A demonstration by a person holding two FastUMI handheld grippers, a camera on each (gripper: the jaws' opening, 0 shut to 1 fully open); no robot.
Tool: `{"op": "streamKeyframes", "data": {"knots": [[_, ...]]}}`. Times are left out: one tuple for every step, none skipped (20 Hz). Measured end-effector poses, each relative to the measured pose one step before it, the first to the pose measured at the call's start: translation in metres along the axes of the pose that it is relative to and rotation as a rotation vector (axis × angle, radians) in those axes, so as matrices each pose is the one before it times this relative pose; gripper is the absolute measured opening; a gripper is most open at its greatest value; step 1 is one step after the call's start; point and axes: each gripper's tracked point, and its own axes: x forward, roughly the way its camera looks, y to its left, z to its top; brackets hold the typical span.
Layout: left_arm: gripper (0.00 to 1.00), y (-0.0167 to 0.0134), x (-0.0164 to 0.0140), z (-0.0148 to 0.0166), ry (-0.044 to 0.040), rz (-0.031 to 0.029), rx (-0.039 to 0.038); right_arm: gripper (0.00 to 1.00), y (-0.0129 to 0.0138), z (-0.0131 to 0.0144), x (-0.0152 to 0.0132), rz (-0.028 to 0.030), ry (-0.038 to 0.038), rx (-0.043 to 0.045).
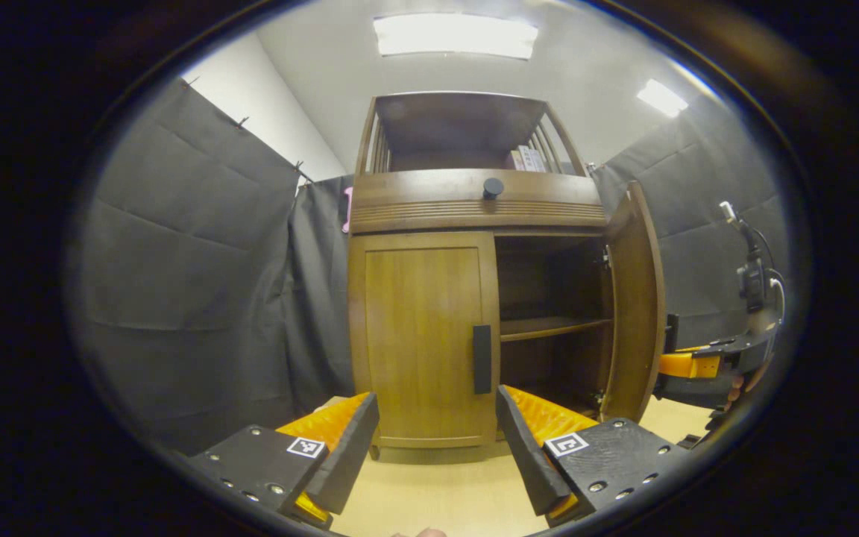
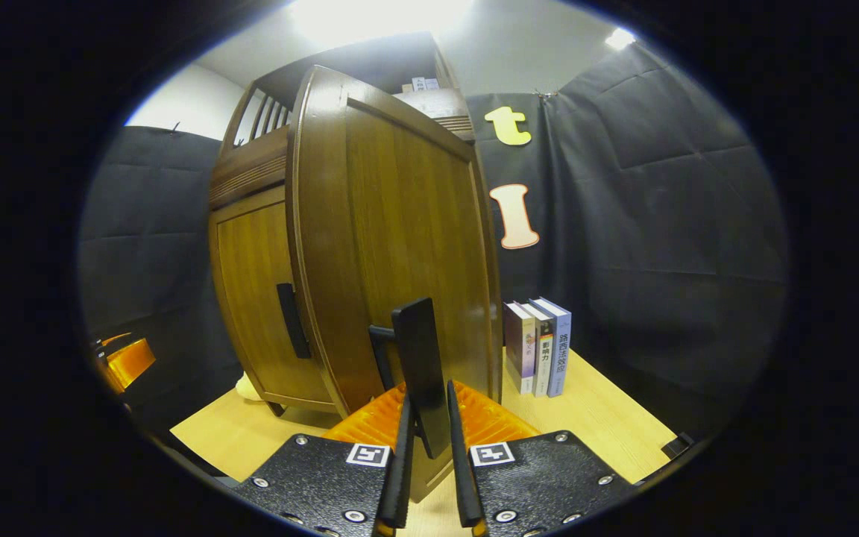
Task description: Open the right door of the double-door shoe cabinet with the right hand, and open the left door with the left hand.
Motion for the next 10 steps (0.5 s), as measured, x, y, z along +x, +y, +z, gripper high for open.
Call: {"op": "streamKeyframes", "data": {"knots": [[0.90, -0.00145, 0.00058, -0.00152, 0.00005, -0.00791, 0.00062, 0.25, -0.00122, -0.00032, 0.00006, -0.01216, 0.00198, 0.00532], [0.90, -0.00232, 0.00134, 0.00091, -0.00111, -0.00669, 0.00198, 0.24, -0.00185, -0.00033, -0.00070, -0.01143, 0.00367, 0.00532], [0.90, -0.00366, 0.00177, 0.00197, 0.00009, -0.00671, 0.00261, 0.24, -0.00027, -0.00031, -0.00060, -0.00938, 0.00201, 0.00863], [0.90, -0.00143, 0.00184, 0.00078, -0.00051, -0.00738, 0.00152, 0.25, -0.00304, 0.00153, 0.00014, -0.02192, -0.00530, 0.00320], [0.90, -0.00060, 0.00060, -0.00135, 0.00117, -0.00684, 0.00098, 0.24, -0.00308, 0.00092, 0.00043, -0.01879, -0.00411, 0.00233], [0.90, -0.00260, 0.00150, 0.00051, 0.00151, -0.00685, -0.00029, 0.25, -0.00279, 0.00042, 0.00356, -0.01404, -0.00429, 0.00670], [0.90, -0.00290, 0.00078, -0.00113, 0.00346, -0.00796, -0.00193, 0.22, -0.00089, -0.00020, -0.00104, -0.01140, -0.00312, 0.00694], [0.96, -0.00148, 0.00023, -0.00106, 0.00261, -0.00587, -0.00080, 0.20, -0.00133, 0.00130, -0.00042, -0.00974, -0.00310, 0.00534], [0.90, 0.00023, -0.00061, -0.00077, -0.00044, -0.00584, 0.00002, 0.19, -0.00133, 0.00120, 0.00178, -0.01071, -0.00344, 0.00326], [0.90, -0.00137, 0.00110, 0.00007, -0.00027, -0.00606, 0.00143, 0.12, -0.00307, 0.00106, 0.00058, -0.01746, -0.00452, -0.00093]]}}
